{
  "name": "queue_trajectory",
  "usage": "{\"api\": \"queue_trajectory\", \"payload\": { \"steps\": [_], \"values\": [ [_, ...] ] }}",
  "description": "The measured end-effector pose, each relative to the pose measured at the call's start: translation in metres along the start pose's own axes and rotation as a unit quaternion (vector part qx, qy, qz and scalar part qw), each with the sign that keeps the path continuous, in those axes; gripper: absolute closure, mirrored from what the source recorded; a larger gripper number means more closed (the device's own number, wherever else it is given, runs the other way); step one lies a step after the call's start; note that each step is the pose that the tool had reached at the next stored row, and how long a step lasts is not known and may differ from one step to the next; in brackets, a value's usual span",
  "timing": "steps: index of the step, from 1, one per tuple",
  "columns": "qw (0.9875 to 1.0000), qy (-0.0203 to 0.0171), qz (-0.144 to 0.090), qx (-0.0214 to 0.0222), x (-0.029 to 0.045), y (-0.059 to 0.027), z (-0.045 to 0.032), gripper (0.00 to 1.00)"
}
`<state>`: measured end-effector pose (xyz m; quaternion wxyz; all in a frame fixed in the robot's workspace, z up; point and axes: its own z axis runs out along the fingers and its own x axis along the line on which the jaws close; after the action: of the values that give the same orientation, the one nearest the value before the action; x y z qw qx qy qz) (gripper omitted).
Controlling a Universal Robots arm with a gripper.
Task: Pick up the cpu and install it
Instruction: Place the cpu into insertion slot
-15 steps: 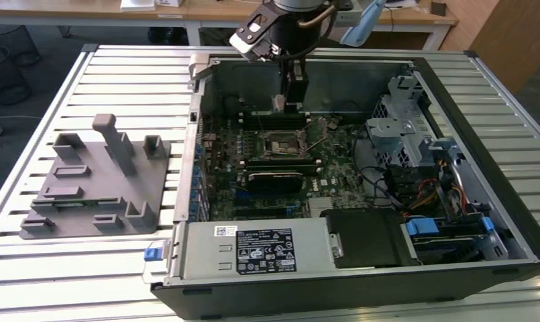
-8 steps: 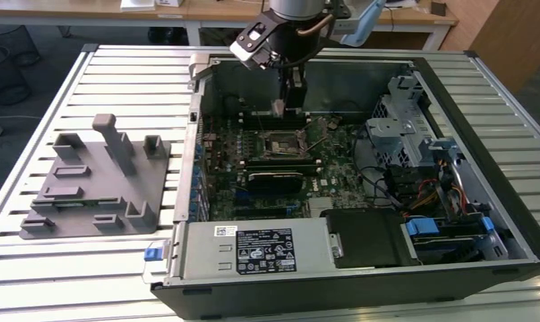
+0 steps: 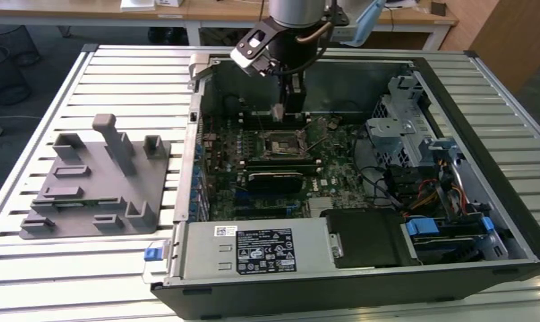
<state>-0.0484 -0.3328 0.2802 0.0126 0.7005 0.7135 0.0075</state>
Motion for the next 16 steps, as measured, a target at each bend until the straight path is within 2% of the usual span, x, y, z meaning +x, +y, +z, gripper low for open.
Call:
{"api": "queue_trajectory", "payload": {
  "steps": [16],
  "values": [
    [1.0,0.0,0.0,0.0,0.0001,-0.0003,0.009,0.47]
  ]
}}
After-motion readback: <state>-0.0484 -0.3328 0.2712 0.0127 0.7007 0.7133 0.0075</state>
